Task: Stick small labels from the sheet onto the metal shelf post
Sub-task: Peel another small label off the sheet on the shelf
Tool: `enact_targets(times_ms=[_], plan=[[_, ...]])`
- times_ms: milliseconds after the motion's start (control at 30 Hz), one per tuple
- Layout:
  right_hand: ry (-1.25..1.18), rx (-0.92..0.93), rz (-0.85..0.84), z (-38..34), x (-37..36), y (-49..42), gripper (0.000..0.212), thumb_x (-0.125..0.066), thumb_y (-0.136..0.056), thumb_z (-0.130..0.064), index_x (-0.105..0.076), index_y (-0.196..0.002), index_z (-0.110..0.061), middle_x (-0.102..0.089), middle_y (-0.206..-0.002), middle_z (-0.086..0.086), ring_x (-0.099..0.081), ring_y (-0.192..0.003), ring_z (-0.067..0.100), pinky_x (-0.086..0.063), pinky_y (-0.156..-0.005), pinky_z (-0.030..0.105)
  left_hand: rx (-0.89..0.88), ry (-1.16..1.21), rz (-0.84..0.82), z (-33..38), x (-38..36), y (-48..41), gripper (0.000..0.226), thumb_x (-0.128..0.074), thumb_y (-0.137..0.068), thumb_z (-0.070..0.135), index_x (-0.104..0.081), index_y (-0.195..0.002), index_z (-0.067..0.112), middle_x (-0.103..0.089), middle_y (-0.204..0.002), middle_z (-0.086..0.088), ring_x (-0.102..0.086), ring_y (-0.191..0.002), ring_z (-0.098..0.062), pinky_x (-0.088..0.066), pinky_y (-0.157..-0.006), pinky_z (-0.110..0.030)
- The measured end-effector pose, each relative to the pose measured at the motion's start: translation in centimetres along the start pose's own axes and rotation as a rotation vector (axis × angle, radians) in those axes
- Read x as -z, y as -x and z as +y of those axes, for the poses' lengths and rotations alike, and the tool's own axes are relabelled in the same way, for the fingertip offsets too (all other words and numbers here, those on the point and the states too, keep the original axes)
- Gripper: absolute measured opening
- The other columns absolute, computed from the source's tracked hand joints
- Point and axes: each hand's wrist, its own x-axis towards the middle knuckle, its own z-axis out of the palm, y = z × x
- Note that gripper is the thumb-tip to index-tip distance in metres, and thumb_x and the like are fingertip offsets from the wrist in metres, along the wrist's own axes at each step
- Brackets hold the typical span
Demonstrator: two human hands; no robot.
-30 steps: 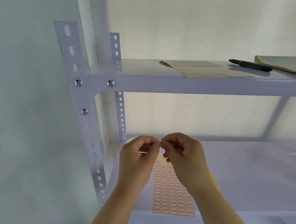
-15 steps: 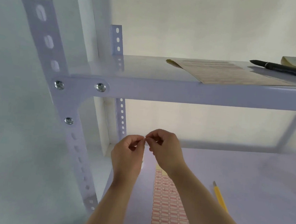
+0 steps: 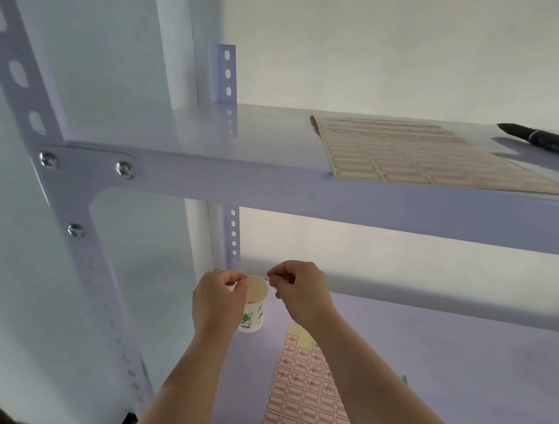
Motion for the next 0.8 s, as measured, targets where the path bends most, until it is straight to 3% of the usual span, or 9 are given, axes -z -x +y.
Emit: enact_targets(times_ms=[133,267,433,567,633,800], plan=[[-0.061,-0.035,0.013,0.9,1.4,0.6,0.015,-0.062,-0.089,-0.007,-0.076,-0.091,-0.012,-0.069,-0.070,-0.005,-0.064,-0.064,0.013,-0.050,-0.062,0.022,-0.052,-0.021,-0.006,0.1,0.1,0.3,0.017,-0.063,-0.090,0.023,-0.079,-0.095,0.021,-0.078,-0.103,0.002,-0.062,-0.088,-0.017,-0.047,-0.072,-0.027],[-0.097,-0.029,0.044,1.8,2.8,1.4,0.014,-0.062,-0.089,-0.007,-0.075,-0.089,-0.012,-0.073,-0.076,0.000,-0.065,-0.061,0.013,-0.051,-0.061,0.025,-0.182,0.010,-0.035,1.7,0.8,1.4,0.016,-0.061,-0.091,0.023,-0.076,-0.096,0.026,-0.074,-0.095,0.011,-0.065,-0.086,-0.011,-0.048,-0.070,-0.026],[-0.065,-0.075,0.070,3.3,4.8,3.4,0.013,-0.063,-0.090,-0.011,-0.075,-0.089,-0.016,-0.076,-0.079,0.001,-0.068,-0.064,0.012,-0.056,-0.065,0.027,-0.389,-0.004,-0.192,3.1,0.2,3.9,0.014,-0.060,-0.094,0.022,-0.072,-0.100,0.026,-0.070,-0.086,0.015,-0.061,-0.067,0.000,-0.041,-0.058,-0.009],[0.022,-0.128,0.118,5.2,6.2,5.3,0.014,-0.064,-0.090,-0.013,-0.076,-0.090,-0.019,-0.074,-0.075,-0.003,-0.069,-0.067,0.011,-0.059,-0.068,0.030,-0.405,0.015,-0.338,2.2,-1.8,5.6,0.014,-0.061,-0.094,0.021,-0.071,-0.101,0.028,-0.067,-0.082,0.017,-0.063,-0.065,-0.001,-0.050,-0.059,-0.011],[0.103,-0.168,0.173,6.1,6.6,5.9,0.016,-0.063,-0.091,-0.014,-0.077,-0.091,-0.022,-0.073,-0.078,-0.006,-0.068,-0.071,0.012,-0.056,-0.069,0.028,-0.412,-0.006,-0.392,1.3,-3.0,6.5,0.016,-0.061,-0.094,0.022,-0.070,-0.104,0.030,-0.072,-0.090,0.016,-0.067,-0.072,0.000,-0.054,-0.063,-0.012],[0.254,-0.278,0.164,8.1,6.6,7.0,0.022,-0.060,-0.090,-0.012,-0.079,-0.094,-0.022,-0.074,-0.090,-0.007,-0.065,-0.080,0.006,-0.042,-0.060,0.010,-0.430,-0.223,-0.460,-0.5,-5.3,7.8,0.034,-0.057,-0.091,0.026,-0.062,-0.125,0.026,-0.065,-0.126,0.010,-0.057,-0.113,-0.010,-0.049,-0.093,-0.024]])
